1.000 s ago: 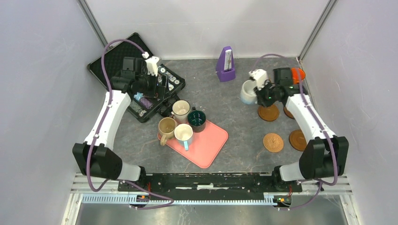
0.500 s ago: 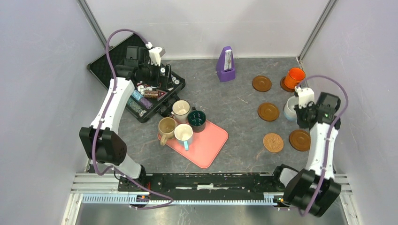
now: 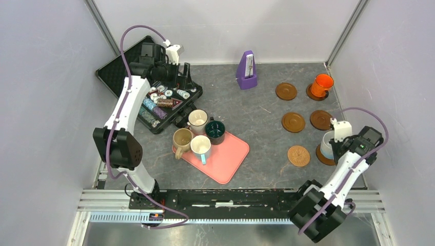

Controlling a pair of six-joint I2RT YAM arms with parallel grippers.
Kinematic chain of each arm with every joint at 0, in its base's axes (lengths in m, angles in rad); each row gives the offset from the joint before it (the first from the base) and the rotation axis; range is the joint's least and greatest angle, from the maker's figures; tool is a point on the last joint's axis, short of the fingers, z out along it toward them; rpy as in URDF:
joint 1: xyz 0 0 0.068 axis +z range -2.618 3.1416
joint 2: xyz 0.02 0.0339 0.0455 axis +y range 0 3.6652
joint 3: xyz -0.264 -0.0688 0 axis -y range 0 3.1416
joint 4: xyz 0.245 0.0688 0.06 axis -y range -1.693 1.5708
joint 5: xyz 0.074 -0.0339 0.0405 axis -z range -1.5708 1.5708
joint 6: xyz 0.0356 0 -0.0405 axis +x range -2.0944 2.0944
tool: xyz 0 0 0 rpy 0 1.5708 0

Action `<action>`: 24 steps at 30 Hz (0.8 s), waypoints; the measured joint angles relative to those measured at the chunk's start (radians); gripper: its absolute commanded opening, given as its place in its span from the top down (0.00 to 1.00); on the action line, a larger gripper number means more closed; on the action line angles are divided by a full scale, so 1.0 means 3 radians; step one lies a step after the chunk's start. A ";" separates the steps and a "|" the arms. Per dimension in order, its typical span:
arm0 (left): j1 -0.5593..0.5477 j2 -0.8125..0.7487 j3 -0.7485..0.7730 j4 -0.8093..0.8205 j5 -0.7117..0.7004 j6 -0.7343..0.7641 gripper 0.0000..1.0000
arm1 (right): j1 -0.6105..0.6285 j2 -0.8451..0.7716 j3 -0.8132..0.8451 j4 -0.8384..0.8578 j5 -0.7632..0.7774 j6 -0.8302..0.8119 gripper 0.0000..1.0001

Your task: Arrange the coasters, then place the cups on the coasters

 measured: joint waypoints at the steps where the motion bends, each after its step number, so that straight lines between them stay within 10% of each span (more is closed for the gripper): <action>1: 0.0000 0.0020 0.0037 -0.0014 0.0023 0.0000 0.00 | -0.0086 0.0015 -0.0008 -0.0011 -0.0008 -0.0046 1.00; 24: 0.0000 0.0130 0.0118 -0.0078 0.0062 -0.0022 0.00 | -0.0754 0.0340 -0.0280 0.0337 -0.0533 -0.0524 1.00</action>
